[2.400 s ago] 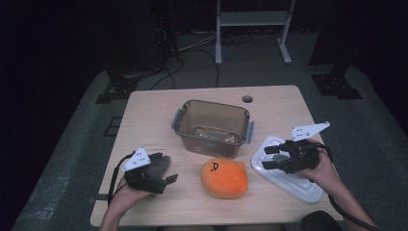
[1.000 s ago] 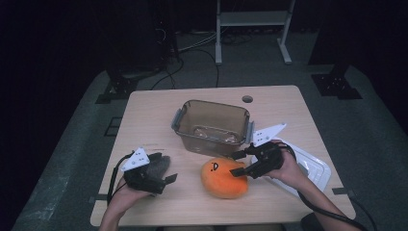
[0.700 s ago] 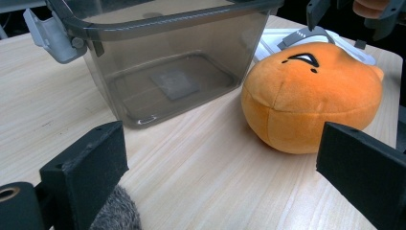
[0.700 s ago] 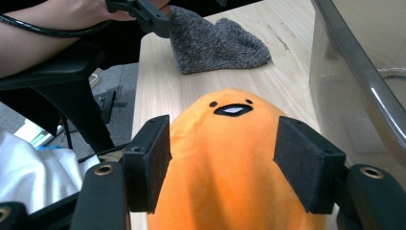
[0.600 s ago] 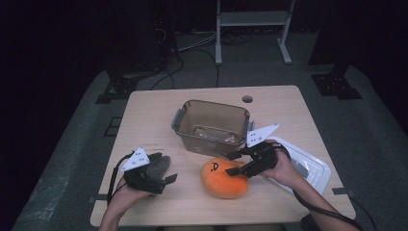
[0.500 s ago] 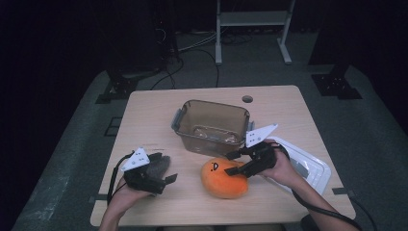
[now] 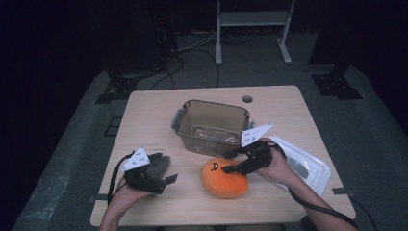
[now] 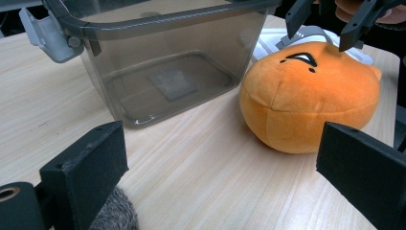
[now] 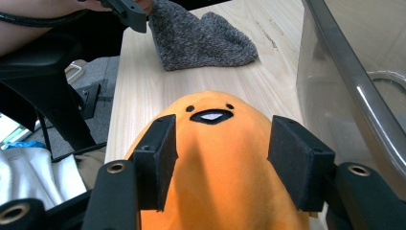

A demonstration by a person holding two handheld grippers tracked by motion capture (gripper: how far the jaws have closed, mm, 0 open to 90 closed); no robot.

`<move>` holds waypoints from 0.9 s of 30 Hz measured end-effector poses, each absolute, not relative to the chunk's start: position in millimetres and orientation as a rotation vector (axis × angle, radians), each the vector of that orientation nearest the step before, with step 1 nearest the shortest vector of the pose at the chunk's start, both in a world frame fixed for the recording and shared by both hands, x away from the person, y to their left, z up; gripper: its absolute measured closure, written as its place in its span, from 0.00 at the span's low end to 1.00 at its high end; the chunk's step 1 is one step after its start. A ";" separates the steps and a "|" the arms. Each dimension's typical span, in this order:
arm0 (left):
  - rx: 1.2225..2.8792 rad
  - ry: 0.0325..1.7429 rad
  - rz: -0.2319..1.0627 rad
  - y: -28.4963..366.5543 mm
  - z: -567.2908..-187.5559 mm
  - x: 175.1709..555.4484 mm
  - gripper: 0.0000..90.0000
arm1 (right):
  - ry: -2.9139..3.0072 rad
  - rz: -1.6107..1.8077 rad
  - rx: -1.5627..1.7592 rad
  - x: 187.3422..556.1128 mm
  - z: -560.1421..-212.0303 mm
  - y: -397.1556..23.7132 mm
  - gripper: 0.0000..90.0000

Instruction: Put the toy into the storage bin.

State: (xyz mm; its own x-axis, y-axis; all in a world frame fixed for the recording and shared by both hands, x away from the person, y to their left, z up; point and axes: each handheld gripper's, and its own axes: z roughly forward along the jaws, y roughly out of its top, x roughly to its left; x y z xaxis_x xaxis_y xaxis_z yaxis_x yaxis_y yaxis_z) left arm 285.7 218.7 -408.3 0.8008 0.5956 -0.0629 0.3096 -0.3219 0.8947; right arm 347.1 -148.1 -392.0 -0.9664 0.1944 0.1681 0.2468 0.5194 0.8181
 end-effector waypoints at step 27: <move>1.934 0.680 0.335 218.1 -408.7 285.8 0.03 | -2.689 -1.369 -0.493 337.0 -417.2 -138.7 0.47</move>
State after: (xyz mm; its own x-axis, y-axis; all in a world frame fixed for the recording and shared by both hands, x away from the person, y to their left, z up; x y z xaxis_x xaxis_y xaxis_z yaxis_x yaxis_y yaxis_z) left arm 285.8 218.1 -408.7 0.8022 0.5936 -0.0634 0.3116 -0.3259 0.8926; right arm 337.0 -138.7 -417.2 -0.9445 0.2456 0.2181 0.3209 0.5479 0.7725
